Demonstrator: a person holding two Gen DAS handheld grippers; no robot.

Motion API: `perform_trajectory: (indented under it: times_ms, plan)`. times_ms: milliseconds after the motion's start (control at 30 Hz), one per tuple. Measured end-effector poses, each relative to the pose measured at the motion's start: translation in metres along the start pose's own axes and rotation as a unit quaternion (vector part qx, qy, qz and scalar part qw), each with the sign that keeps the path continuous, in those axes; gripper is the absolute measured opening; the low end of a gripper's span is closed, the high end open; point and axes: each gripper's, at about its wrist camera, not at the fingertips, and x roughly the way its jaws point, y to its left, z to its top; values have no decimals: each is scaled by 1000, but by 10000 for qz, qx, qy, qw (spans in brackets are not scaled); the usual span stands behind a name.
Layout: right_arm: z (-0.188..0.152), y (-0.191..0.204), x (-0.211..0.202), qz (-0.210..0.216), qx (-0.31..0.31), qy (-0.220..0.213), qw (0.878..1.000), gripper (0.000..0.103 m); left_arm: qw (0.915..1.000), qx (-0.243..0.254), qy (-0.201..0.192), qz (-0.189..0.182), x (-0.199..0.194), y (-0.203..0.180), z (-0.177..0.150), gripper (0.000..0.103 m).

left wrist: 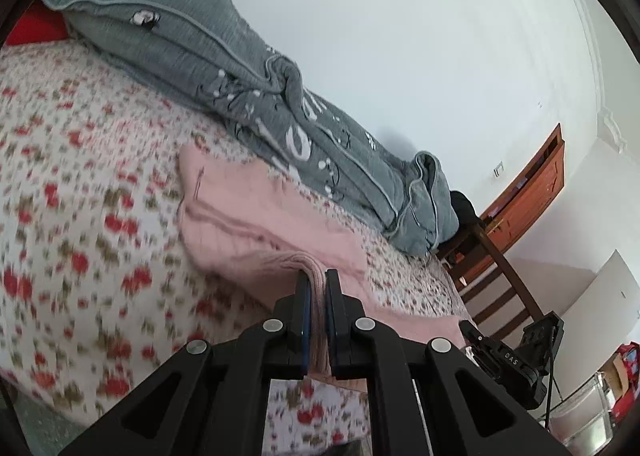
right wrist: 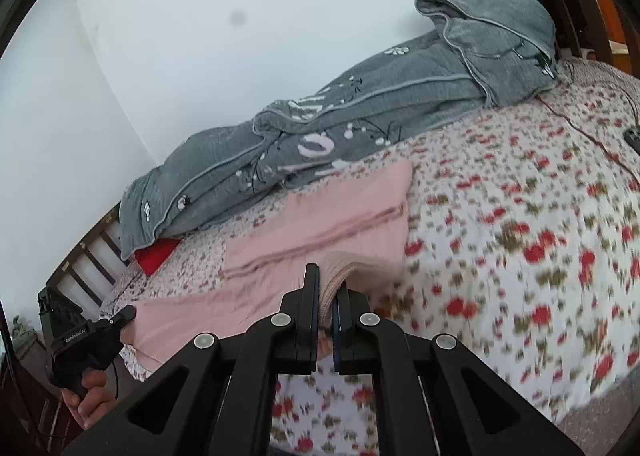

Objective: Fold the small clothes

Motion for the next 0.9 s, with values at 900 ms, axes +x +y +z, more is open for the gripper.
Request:
perform_trajectory:
  times_ms: [900]
  plan:
    - [115, -19, 149, -150, 90, -96, 9998, 5, 9921, 251, 52, 1230, 141, 10, 122, 7]
